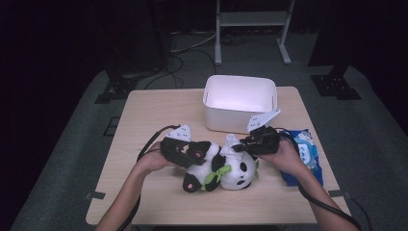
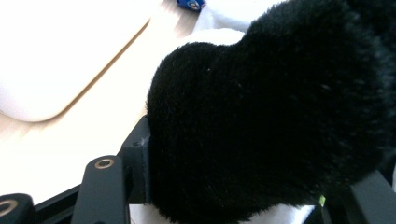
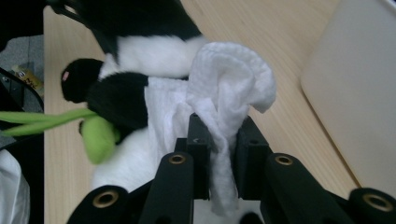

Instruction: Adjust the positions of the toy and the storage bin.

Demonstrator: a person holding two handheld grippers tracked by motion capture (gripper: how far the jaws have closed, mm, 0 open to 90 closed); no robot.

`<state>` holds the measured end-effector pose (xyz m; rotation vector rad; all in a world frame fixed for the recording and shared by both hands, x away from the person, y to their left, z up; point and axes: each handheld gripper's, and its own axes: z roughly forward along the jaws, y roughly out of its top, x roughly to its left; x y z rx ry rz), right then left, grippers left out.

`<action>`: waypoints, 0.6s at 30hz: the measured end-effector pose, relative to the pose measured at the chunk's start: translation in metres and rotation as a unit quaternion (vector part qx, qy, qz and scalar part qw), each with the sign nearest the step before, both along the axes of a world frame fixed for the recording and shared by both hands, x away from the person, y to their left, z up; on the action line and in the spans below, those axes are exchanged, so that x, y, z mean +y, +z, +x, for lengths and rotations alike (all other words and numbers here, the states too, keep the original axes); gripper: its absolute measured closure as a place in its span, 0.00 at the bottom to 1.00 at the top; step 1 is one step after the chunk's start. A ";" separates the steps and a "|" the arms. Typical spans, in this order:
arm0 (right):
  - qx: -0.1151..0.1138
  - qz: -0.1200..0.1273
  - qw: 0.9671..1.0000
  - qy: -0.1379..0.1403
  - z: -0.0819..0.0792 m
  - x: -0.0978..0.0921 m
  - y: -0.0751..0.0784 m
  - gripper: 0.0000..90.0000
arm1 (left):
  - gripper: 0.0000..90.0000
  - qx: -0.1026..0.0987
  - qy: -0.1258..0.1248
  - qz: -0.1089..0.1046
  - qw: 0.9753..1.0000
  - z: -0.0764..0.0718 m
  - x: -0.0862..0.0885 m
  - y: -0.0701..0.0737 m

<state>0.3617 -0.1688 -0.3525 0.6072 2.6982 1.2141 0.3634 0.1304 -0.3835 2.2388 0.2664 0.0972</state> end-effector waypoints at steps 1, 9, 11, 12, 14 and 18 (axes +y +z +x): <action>0.002 -0.003 1.000 -0.002 0.001 -0.002 -0.002 0.86 | 0.42 -0.001 0.001 -0.004 1.000 -0.002 0.001 -0.002; 0.033 0.005 0.999 0.005 -0.007 -0.012 -0.013 0.87 | 0.29 0.024 0.021 -0.022 0.999 -0.012 0.009 -0.015; 0.028 0.002 1.000 0.006 -0.012 -0.011 -0.014 0.88 | 0.21 0.026 0.026 -0.020 0.999 -0.014 0.008 -0.014; 0.026 0.001 1.000 0.007 -0.013 -0.011 -0.014 0.88 | 0.19 0.025 0.028 -0.018 0.999 -0.015 0.007 -0.014; 0.024 -0.001 1.000 0.009 -0.017 -0.011 -0.013 0.88 | 0.13 0.025 0.033 -0.013 0.999 -0.018 0.007 -0.013; 0.023 0.001 1.000 0.016 -0.025 -0.013 -0.013 0.88 | 0.11 0.018 0.030 -0.020 0.999 -0.025 0.007 -0.012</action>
